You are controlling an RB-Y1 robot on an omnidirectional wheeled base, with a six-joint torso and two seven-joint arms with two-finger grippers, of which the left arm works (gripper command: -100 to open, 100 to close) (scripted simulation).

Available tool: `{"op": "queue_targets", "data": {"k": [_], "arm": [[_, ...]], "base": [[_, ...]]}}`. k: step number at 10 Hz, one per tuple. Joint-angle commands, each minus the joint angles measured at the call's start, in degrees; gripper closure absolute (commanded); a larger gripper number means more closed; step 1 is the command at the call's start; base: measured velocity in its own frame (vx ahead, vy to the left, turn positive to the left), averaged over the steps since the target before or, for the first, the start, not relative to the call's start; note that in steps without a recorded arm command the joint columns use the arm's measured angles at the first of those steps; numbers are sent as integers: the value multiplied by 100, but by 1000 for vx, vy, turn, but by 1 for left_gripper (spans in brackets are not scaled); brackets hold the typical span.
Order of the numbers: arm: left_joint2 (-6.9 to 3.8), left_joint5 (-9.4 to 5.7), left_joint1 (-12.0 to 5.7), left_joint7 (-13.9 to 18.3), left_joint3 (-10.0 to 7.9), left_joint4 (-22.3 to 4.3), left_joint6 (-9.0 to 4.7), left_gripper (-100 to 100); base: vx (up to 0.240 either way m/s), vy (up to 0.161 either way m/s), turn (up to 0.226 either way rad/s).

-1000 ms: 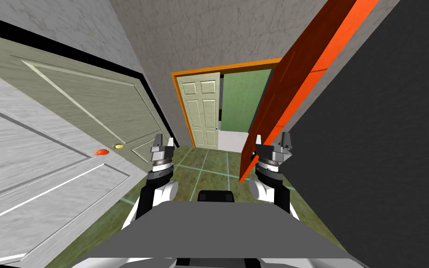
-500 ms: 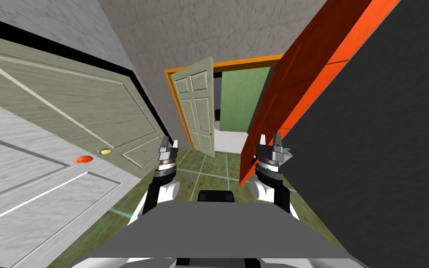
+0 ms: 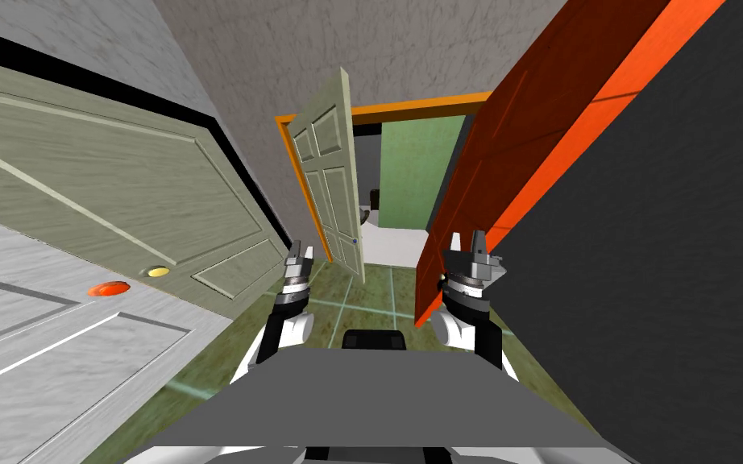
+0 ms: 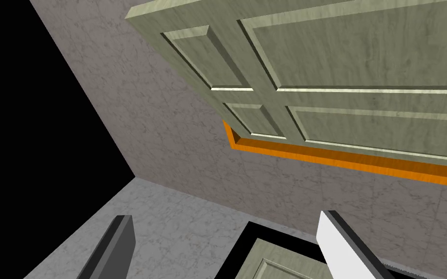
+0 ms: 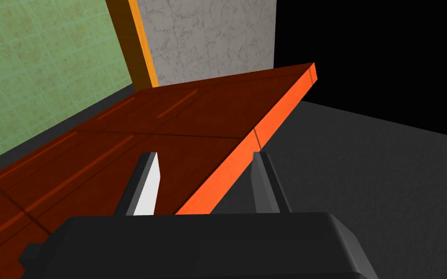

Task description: Pull the door open

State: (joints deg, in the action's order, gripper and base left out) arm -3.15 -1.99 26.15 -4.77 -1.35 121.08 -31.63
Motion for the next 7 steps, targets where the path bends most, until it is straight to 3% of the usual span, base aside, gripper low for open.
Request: {"op": "queue_targets", "data": {"k": [1,4,7], "arm": [[-52,-3,-45,27,-1,-213,-32,-100],[-96,-1,-134,51,0,-516,-73,-100],[-161,2,-290,92,1,-1044,-145,-100]], "base": [[137,-24,-47],[112,-12,-42],[142,-3,-66]]}}
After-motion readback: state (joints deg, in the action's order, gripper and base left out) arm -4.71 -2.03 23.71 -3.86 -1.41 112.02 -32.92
